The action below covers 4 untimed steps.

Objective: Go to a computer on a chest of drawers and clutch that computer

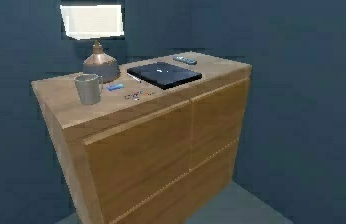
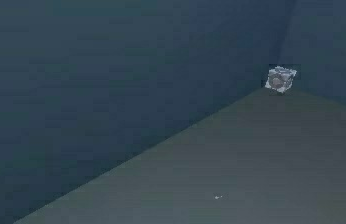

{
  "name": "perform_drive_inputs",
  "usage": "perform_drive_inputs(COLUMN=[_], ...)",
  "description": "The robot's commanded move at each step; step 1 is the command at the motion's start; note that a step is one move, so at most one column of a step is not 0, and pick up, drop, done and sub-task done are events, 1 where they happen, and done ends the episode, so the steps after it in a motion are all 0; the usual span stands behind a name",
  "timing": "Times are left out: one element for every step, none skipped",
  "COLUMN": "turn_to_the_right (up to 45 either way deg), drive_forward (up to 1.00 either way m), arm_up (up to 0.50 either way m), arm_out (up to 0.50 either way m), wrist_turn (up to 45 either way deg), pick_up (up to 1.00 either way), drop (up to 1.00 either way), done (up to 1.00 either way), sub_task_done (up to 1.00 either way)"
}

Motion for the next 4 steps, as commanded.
perform_drive_inputs(turn_to_the_right=[12.0, 0.0, -45.0, -45.0], drive_forward=[0.00, 0.50, 0.00, 0.00], arm_up=[0.00, 0.00, 0.00, 0.00], arm_out=[0.00, 0.00, 0.00, 0.00], wrist_turn=[0.0, 0.0, 0.0, 0.0], pick_up=[0.00, 0.00, 0.00, 0.00], drop=[0.00, 0.00, 0.00, 0.00], done=[0.00, 0.00, 0.00, 0.00], sub_task_done=[0.00, 0.00, 0.00, 0.00])
